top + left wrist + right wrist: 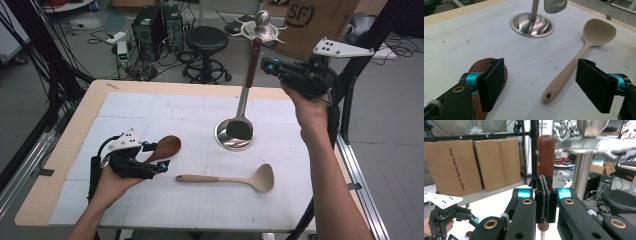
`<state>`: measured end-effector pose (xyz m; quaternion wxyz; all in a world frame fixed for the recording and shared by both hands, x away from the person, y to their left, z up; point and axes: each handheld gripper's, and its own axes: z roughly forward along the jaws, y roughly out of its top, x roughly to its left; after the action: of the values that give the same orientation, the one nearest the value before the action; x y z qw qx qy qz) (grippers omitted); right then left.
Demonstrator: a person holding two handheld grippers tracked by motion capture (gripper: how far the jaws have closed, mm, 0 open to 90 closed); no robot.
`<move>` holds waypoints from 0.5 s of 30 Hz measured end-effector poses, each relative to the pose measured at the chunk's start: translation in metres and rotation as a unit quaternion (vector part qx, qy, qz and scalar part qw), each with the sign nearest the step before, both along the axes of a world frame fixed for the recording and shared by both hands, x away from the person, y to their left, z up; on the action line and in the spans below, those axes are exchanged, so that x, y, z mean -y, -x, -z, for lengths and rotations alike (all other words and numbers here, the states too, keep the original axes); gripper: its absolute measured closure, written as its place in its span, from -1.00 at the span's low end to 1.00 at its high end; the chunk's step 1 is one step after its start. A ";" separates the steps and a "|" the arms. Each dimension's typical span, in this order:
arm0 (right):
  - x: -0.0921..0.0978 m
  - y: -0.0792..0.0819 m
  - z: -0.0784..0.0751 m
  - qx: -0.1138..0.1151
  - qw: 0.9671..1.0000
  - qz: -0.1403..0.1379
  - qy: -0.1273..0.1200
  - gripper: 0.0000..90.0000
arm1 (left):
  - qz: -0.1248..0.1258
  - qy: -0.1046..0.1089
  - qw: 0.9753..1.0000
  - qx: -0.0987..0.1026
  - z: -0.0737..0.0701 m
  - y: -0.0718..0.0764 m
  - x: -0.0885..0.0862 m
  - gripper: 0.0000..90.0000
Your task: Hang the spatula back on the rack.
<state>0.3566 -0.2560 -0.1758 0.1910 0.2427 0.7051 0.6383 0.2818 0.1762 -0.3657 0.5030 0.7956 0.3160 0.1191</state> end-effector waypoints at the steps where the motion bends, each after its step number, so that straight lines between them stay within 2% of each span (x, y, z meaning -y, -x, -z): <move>1: 0.000 -0.001 -0.001 0.003 1.000 0.000 0.001 0.99 | 0.000 -0.001 1.000 0.000 0.000 0.000 0.000 -0.47; 8: -0.003 -0.007 -0.007 0.008 1.000 0.002 -0.001 0.99 | -0.003 -0.002 1.000 -0.002 0.000 0.000 0.000 -0.51; 15: -0.004 -0.012 -0.007 0.009 1.000 0.008 -0.001 0.99 | -0.009 -0.005 1.000 -0.005 0.001 0.000 -0.002 -0.56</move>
<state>0.3682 -0.2517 -0.1686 0.2025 0.2430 0.7009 0.6392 0.2819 0.1780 -0.3665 0.4966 0.7955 0.3253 0.1215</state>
